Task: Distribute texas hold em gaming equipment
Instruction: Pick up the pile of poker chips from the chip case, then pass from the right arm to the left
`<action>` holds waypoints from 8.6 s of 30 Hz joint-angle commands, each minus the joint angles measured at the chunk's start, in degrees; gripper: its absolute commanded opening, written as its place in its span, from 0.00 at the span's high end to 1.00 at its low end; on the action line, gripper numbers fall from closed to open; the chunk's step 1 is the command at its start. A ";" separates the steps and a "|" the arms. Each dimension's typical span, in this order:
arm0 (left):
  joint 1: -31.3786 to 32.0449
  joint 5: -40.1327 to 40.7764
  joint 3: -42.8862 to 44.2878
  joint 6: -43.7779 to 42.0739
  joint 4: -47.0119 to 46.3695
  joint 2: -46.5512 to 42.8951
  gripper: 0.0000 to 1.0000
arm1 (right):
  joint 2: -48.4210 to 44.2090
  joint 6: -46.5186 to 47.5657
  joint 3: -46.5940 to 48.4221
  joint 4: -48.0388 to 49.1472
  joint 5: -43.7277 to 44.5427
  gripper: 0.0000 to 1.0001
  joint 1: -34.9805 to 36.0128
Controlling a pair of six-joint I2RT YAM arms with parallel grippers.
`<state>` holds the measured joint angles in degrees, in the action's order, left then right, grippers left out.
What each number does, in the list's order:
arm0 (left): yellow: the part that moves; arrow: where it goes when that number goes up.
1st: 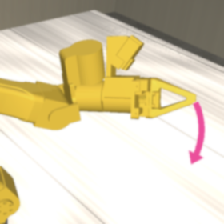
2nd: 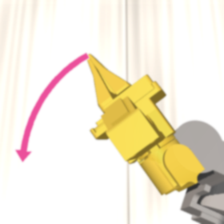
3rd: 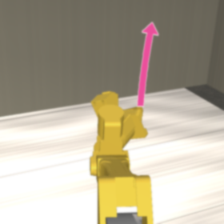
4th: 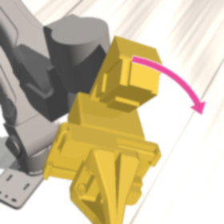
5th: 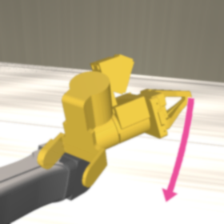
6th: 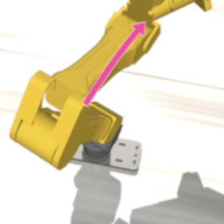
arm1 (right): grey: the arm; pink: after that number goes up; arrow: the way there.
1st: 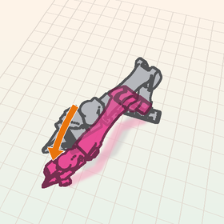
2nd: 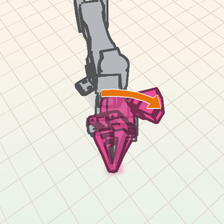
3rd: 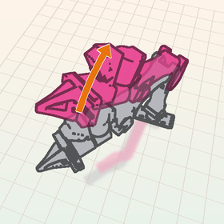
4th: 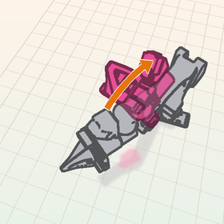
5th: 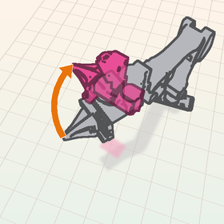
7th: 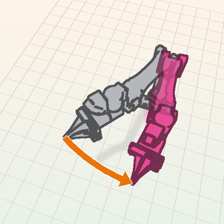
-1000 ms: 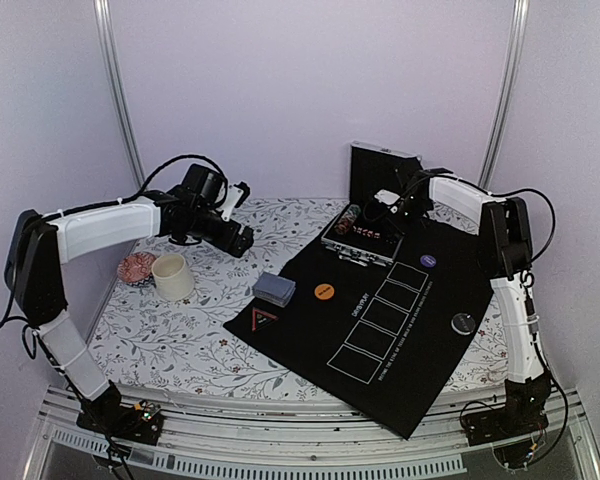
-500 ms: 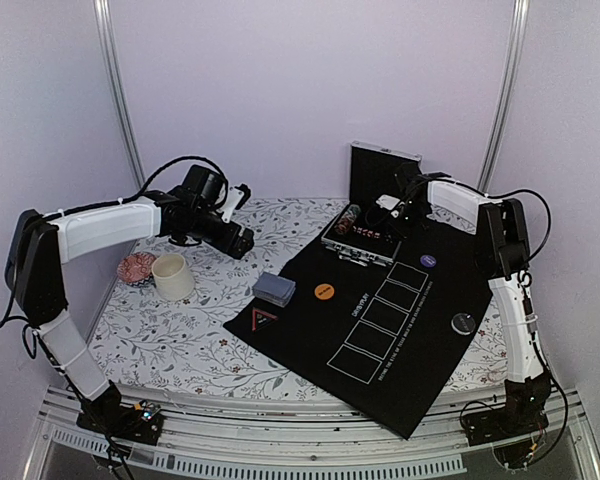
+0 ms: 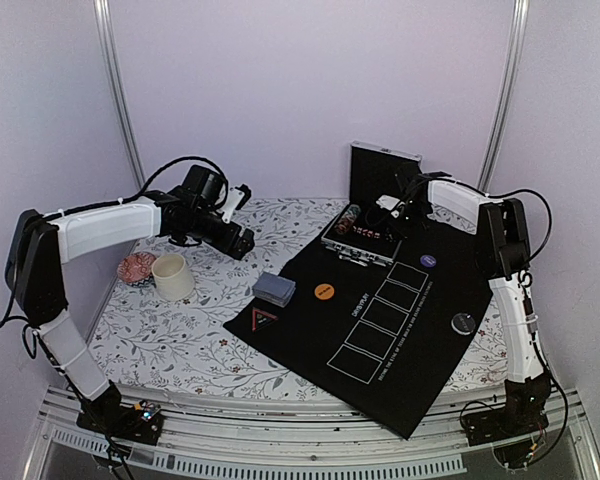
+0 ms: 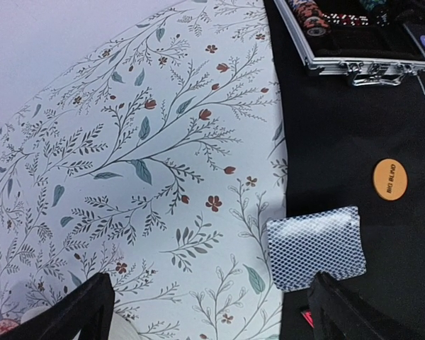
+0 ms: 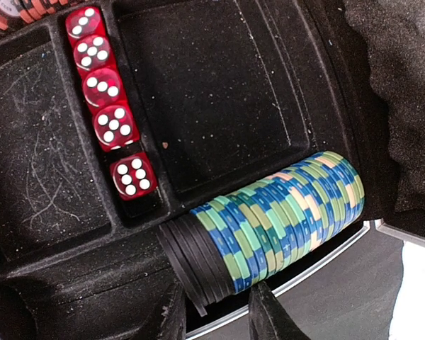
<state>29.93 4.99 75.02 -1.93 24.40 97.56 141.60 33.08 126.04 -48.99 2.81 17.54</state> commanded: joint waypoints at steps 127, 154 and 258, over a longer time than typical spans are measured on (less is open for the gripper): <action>-0.58 -7.80 0.80 -1.00 0.73 -0.24 0.02 | -18.44 -17.49 -0.28 -1.17 -15.36 0.98 0.83; 4.04 -11.92 -4.05 -5.77 -4.63 -6.99 0.02 | -26.60 -51.58 -42.47 21.95 -46.51 0.98 20.03; 17.94 -30.00 11.34 -45.11 1.88 27.76 0.90 | -18.19 -55.83 -49.90 29.78 -49.34 0.40 15.74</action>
<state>47.81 -23.40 84.62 -47.29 24.12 123.37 125.21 -23.68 77.76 -16.75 -54.50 35.05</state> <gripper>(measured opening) 0.395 0.583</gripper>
